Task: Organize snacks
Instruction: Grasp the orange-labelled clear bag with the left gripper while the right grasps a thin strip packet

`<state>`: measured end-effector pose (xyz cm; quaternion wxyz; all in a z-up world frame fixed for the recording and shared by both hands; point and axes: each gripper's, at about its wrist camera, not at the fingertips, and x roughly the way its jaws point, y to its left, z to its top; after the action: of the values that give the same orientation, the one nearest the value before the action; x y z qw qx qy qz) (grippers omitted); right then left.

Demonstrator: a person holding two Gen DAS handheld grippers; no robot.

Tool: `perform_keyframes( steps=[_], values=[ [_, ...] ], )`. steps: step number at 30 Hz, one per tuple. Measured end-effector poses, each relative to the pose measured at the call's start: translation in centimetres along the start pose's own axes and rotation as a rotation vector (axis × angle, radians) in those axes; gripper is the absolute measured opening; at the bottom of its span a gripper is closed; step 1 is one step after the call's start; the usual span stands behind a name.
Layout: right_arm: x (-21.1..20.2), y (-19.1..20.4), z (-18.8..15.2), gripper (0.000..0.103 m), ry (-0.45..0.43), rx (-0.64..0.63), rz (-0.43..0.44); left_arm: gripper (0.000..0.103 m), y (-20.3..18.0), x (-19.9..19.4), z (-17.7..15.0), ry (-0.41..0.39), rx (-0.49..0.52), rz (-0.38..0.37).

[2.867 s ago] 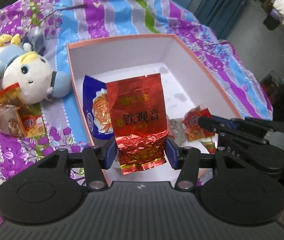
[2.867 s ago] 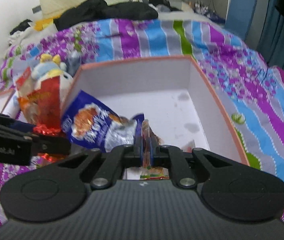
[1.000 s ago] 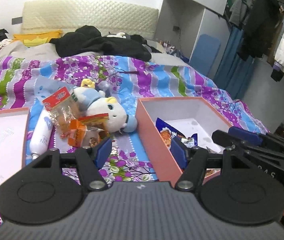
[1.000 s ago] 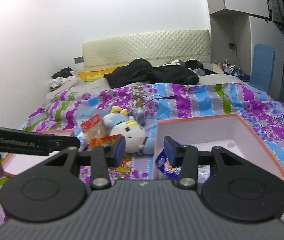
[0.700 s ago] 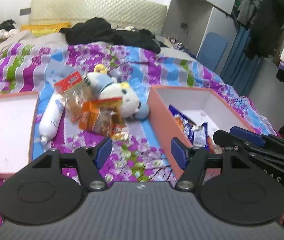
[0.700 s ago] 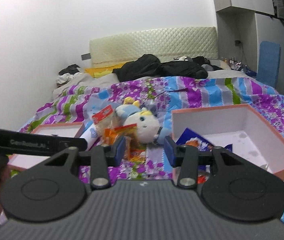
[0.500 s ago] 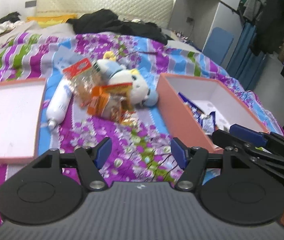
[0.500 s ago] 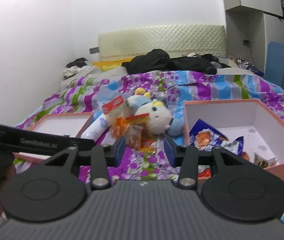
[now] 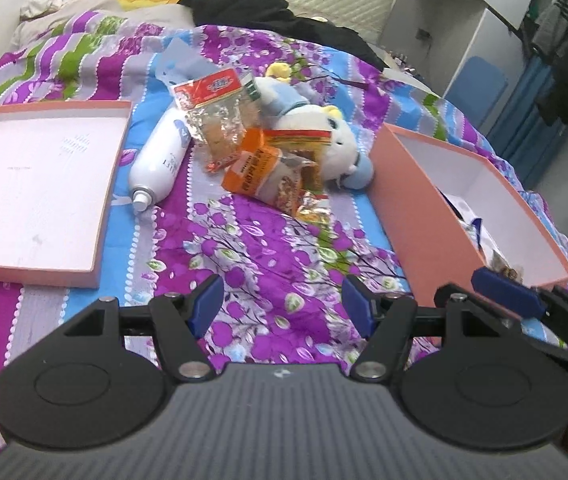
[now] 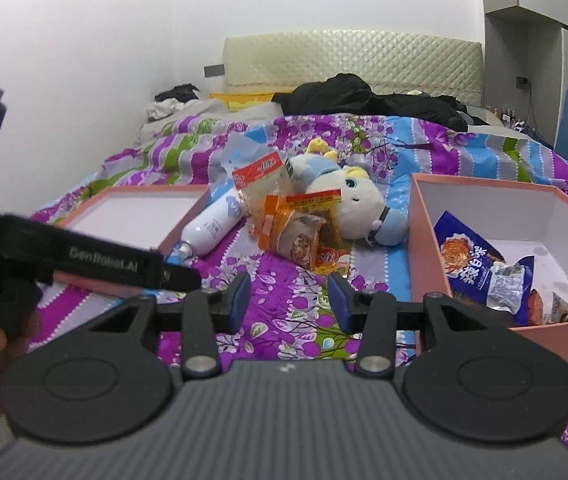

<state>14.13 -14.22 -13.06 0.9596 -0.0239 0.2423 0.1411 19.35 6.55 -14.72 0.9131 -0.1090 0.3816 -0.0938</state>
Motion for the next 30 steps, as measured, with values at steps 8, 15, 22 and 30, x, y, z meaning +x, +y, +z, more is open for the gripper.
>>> perform_keyframes(
  steps=[8, 15, 22, 30],
  values=[
    [4.9, 0.2, 1.0, 0.045, 0.006, 0.033, -0.009, 0.074, 3.0, 5.3, 2.1, 0.0, -0.06, -0.004],
    [10.4, -1.0, 1.8, 0.045, 0.005, 0.075, -0.061, 0.085, 6.0, 10.3, 5.1, -0.02, -0.19, -0.036],
    [17.3, -3.4, 2.5, 0.045, 0.028, 0.089, -0.132, 0.085, 7.5, 16.3, 7.9, -0.009, -0.299, -0.145],
    [23.9, -6.1, 1.8, 0.062, 0.076, 0.107, -0.154, 0.094, 6.2, 22.6, 10.7, 0.037, -0.186, -0.147]
  ],
)
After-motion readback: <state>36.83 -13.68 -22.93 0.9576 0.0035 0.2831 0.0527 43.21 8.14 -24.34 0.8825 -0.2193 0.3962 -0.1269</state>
